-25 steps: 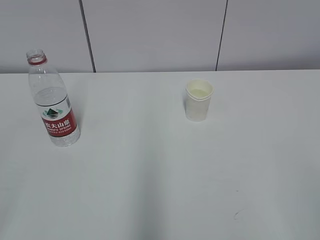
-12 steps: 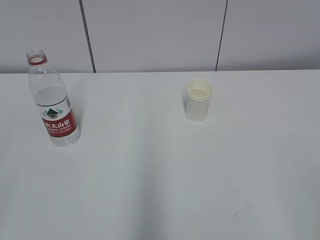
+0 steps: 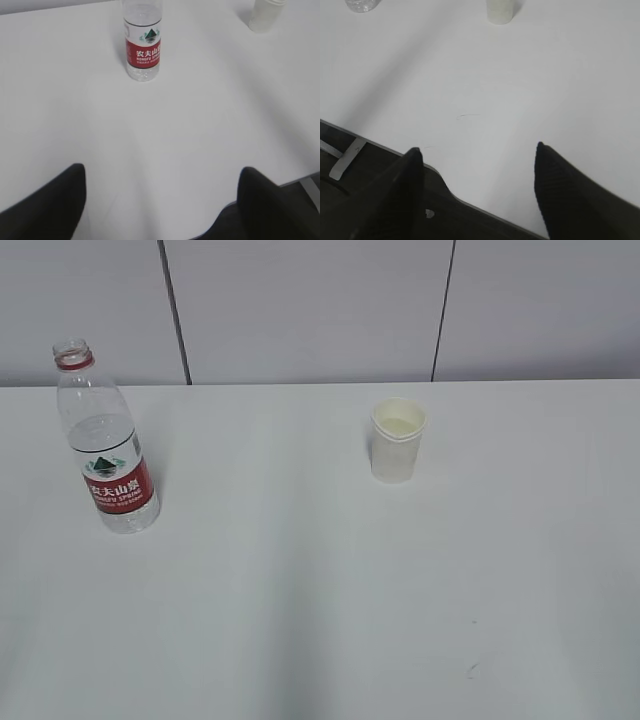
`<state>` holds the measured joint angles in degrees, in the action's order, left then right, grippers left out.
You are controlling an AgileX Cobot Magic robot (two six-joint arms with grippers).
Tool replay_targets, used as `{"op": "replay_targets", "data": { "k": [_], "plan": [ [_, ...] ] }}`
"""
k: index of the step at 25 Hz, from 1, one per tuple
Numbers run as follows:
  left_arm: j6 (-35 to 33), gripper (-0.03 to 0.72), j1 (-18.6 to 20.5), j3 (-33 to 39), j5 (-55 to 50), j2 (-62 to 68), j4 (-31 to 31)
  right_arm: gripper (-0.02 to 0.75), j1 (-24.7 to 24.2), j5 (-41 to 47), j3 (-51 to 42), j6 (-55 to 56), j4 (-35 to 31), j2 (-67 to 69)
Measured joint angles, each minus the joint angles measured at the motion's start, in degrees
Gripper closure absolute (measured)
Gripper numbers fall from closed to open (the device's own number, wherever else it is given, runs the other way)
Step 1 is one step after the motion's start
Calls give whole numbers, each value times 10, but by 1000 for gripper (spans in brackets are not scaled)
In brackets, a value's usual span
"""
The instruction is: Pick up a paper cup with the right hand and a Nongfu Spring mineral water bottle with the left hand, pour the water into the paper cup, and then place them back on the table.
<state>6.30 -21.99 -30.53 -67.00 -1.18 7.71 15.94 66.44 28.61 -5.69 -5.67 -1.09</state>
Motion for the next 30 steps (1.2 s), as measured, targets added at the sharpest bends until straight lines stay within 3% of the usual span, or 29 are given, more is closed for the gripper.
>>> {"op": "replay_targets", "data": {
  "k": [19,30],
  "plan": [
    [-6,124,6,15,29,0,-21,220,0,-1,0,0,57,0],
    [-6,124,137,15,29,0,-36,220,-37,-3,0,0,52,0]
  ]
}}
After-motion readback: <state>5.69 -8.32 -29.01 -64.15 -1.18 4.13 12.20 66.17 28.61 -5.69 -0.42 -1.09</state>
